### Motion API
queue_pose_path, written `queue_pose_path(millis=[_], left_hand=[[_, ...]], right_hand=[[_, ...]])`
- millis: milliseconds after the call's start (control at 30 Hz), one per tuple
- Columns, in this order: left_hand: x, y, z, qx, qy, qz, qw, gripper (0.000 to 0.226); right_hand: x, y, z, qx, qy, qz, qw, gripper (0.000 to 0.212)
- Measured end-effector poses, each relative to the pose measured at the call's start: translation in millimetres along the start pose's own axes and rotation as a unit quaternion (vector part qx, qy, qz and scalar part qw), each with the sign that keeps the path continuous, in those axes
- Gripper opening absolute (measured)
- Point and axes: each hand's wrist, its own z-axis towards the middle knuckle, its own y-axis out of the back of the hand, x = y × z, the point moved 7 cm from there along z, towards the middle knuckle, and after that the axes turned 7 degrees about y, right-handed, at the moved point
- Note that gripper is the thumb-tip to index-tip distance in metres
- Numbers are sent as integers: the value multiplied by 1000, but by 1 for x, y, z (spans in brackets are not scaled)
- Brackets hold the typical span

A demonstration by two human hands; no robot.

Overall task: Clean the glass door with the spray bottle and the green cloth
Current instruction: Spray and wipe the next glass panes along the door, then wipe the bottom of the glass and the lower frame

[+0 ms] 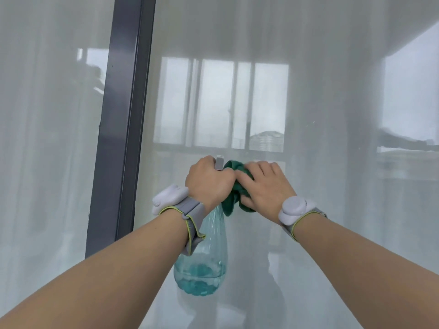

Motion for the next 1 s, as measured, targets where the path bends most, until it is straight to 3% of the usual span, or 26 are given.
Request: queue_pose_path(millis=[133,200,300,500,633,700,867,1000], left_hand=[[-4,9,5,11,4,4,1000,21],[-3,13,7,21,10,9,1000,20],[-3,15,11,28,14,-3,1000,21],[8,5,2,50,2,-15,999,16],[20,3,-1,46,9,-12,999,22],[20,5,0,41,8,-4,999,22],[14,13,6,28,2,9,1000,20],[12,15,5,30,-2,7,1000,21]], right_hand=[[-51,15,37,-7,-166,-29,986,41],[-56,16,44,-3,-192,-32,981,40],[-45,15,37,-13,-188,-40,981,42],[0,4,20,-29,-56,-26,998,44],[2,4,20,-27,-31,-28,999,45],[-11,7,24,-25,-62,-34,997,43],[-48,13,29,-39,-270,-12,962,38],[-29,10,25,-55,-231,-50,970,40]])
